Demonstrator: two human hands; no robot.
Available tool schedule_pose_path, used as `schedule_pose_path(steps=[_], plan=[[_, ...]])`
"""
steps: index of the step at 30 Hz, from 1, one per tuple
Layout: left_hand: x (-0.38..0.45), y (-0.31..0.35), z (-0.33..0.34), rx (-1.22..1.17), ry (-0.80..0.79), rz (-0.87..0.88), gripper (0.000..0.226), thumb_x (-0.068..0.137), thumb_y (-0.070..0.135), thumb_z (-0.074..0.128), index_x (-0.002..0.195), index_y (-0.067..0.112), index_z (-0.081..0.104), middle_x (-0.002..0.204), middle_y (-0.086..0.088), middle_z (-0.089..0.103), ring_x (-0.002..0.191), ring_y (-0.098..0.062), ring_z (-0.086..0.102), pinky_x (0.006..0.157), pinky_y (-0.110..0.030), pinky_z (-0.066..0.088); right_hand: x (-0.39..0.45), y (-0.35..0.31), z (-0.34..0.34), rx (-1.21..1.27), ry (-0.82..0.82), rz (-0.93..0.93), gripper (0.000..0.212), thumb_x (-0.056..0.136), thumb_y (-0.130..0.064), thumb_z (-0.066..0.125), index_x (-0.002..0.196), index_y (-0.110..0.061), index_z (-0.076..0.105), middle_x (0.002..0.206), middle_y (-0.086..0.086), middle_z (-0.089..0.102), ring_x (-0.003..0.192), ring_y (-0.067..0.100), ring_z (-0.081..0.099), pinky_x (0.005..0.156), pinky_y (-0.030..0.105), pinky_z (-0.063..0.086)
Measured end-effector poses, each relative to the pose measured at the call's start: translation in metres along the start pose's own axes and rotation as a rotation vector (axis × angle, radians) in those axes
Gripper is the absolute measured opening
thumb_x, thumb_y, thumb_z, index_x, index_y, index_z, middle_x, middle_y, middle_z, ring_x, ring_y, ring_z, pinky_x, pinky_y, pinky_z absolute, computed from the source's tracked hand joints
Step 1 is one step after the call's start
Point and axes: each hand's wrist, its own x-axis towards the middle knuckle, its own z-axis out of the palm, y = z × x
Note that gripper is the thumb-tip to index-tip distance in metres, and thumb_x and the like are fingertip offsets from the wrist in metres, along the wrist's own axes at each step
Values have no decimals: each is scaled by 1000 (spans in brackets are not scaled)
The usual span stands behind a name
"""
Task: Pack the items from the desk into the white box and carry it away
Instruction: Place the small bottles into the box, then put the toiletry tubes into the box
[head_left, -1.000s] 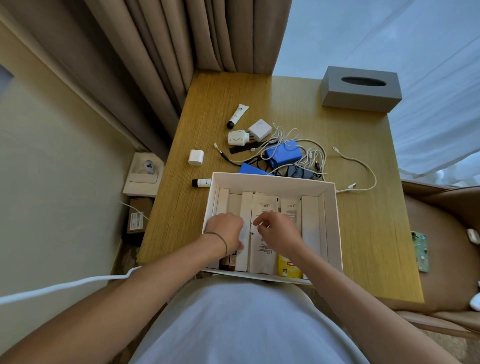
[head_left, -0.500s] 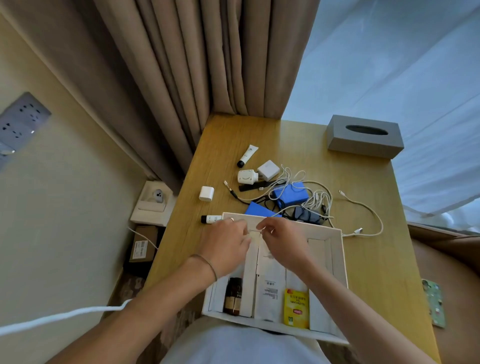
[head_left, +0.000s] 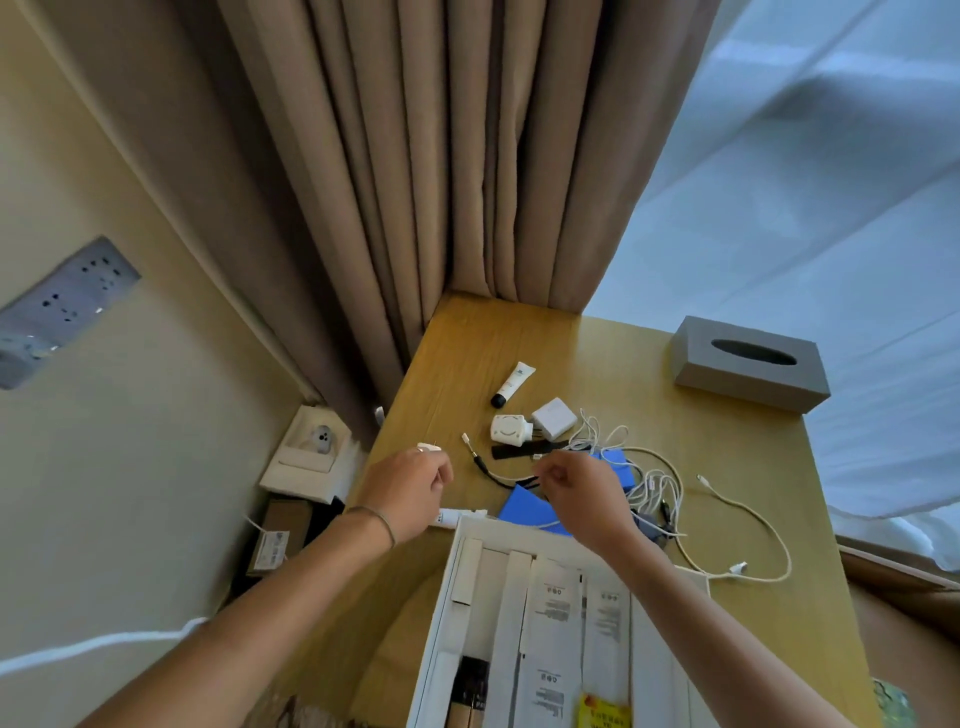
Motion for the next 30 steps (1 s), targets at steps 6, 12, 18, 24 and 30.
schedule_pose_path(steps=[6,12,18,24,30], plan=[[24,-17,45,22,-195,-10,28,90,12,66,114,27,64,120,3,63,109,-16,60,91,-29,52,35,-2,12,-29,-48,22,30,94,-10,52,102,-24,77,82,-8,71,68,8,63,58,25,48],[39,-30,76,82,-273,-9,27,87,16,72,110,27,63,122,1,61,115,-20,59,99,-34,51,67,0,29,-85,-89,3,30,96,-12,51,105,-25,76,100,-2,76,85,16,66,71,31,54],[41,-46,92,83,-258,17,20,83,23,76,97,28,63,109,9,59,104,-12,57,89,-28,52,106,-2,42,-80,-95,38,31,93,-10,51,104,-23,77,105,4,75,90,22,68,71,31,54],[43,-57,90,-154,-133,-129,20,83,34,76,95,31,60,105,15,60,89,-4,59,75,-20,51,156,-10,50,-11,-47,125,30,90,-10,52,102,-25,75,85,-3,75,61,13,65,57,27,51],[45,-47,59,-590,28,-321,21,76,26,81,89,29,65,83,12,70,75,0,65,61,-15,51,208,-10,61,-179,-13,189,24,89,-16,55,111,-21,64,90,0,67,73,19,62,58,29,49]])
